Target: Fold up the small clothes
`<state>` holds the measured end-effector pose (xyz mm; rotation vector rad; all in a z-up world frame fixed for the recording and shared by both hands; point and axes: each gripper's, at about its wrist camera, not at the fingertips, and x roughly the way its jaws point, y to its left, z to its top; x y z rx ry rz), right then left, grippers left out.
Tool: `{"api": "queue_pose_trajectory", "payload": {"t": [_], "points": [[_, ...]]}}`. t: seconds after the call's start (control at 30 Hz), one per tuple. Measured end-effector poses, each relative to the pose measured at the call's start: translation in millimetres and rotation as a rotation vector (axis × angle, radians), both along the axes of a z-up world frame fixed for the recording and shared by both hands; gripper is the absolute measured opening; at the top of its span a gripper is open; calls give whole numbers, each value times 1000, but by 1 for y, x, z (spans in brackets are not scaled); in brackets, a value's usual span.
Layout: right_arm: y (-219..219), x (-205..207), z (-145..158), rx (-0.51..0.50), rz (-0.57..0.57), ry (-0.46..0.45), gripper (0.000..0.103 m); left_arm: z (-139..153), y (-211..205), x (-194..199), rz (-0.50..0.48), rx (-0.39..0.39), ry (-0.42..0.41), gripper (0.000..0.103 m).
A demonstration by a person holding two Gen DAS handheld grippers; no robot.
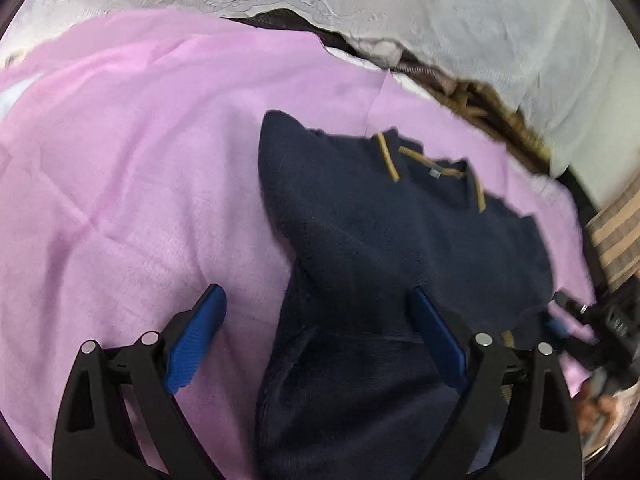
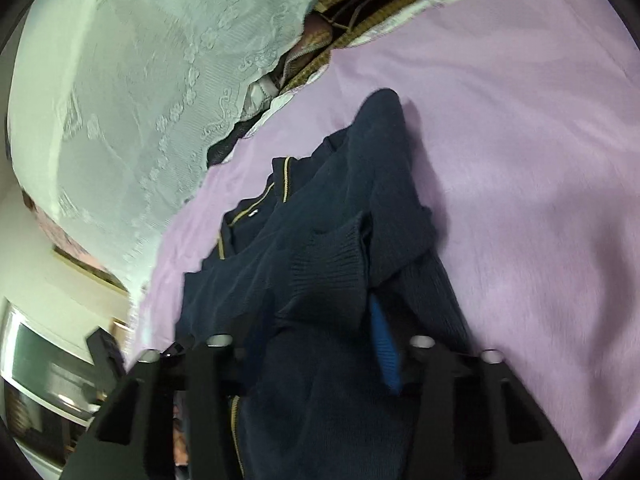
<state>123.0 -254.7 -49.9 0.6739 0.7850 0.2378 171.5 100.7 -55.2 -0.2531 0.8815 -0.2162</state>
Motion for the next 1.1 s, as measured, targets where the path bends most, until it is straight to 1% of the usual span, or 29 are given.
{"api": "queue_pose_trajectory", "payload": {"t": [0.03,0.07,0.13,0.23,0.3,0.33,0.37,0.43,0.47,0.5,0.53,0.57,0.63,0.7,0.73,0.77,0.8,0.83,0.9,0.97,1.03,1.1], "points": [[1,-2,1,-30,-9,-20,23,1,-4,0,-4,34,0,91],[1,-3,2,-46,-11,-40,18,1,-7,0,-6,59,-2,91],[5,-6,12,-109,-8,-94,16,1,-8,-1,0,74,-12,91],[10,-7,33,-188,9,-173,14,4,-2,-5,9,55,-32,89],[13,-6,46,-223,17,-225,12,2,-1,-5,9,54,-29,89],[13,-4,47,-229,19,-225,12,2,-1,-6,8,58,-26,89],[9,-1,42,-233,12,-207,12,1,-2,-6,7,65,-23,89],[3,6,25,-238,-4,-137,12,0,-4,-6,3,83,-15,89],[0,9,14,-234,-8,-94,9,0,-5,-6,2,88,-14,89],[-7,13,1,-201,-4,-47,8,0,-5,-6,1,92,-13,89],[-14,14,-3,-156,-2,-30,6,1,-5,-6,2,93,-14,89],[-17,15,-2,-130,-5,-24,5,2,-5,-7,5,92,-16,89],[-20,9,5,-160,-26,-38,5,11,-1,-12,24,87,-37,88],[-17,1,19,-214,-51,-87,10,26,2,-18,27,71,-90,88],[-16,-2,28,-234,-56,-118,11,34,1,-21,20,61,-114,87],[-12,-3,37,-249,-49,-153,11,43,-2,-23,2,47,-140,88],[-5,-1,46,-259,-17,-176,11,48,-6,-22,-16,40,-147,88],[1,2,50,-260,18,-179,11,52,-14,-19,-53,30,-145,88],[17,14,52,-251,79,-167,11,52,-28,-9,-97,19,-124,88],[31,28,48,-254,117,-145,11,47,-41,2,-118,26,-103,88],[42,41,40,-262,143,-120,11,36,-53,16,-134,49,-79,88],[46,54,25,-278,154,-86,12,19,-57,28,-141,67,-39,88]]}}
